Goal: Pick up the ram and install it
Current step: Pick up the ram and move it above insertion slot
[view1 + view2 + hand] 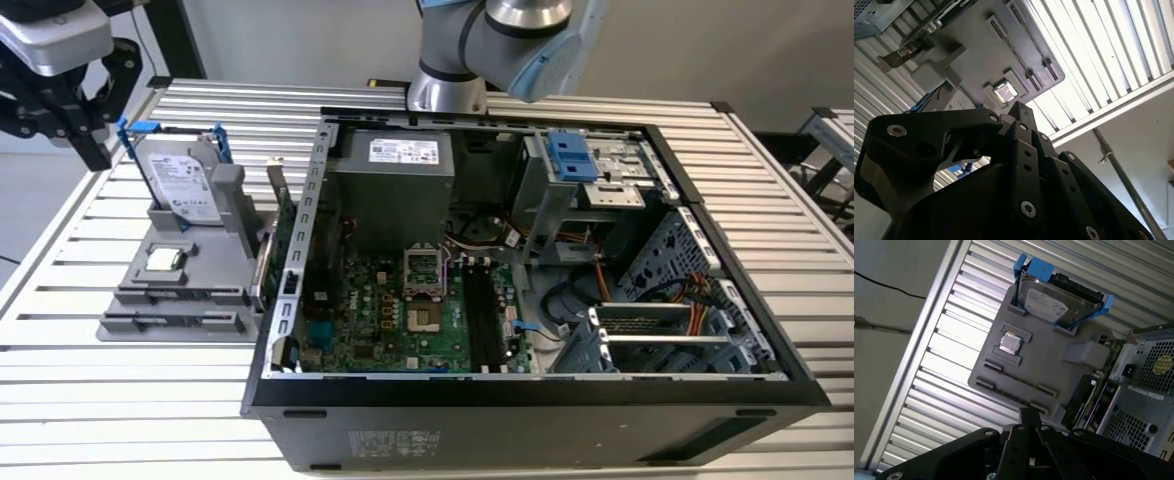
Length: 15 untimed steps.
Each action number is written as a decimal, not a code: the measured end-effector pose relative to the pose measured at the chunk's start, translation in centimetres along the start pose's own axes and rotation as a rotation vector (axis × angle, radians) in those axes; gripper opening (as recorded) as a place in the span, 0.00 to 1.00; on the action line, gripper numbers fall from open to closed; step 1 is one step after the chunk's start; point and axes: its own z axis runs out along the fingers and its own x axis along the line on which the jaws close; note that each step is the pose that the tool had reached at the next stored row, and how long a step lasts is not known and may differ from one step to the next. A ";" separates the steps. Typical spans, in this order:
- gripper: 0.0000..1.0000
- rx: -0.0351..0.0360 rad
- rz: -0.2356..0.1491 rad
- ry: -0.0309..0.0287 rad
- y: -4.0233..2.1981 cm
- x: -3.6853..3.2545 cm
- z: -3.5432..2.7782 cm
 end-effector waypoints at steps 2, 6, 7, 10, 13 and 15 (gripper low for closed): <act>0.00 -0.0005 -0.025 0.0012 0.00 0.00 0.00; 0.00 -0.0015 -0.077 0.0037 0.00 0.00 0.00; 0.00 -0.0017 -0.089 0.0043 0.00 0.01 0.00; 0.00 -0.0024 -0.126 0.0061 0.00 0.01 0.00; 0.00 -0.0031 -0.165 0.0080 0.00 0.01 0.00; 0.00 -0.0035 -0.188 0.0093 0.01 0.03 -0.01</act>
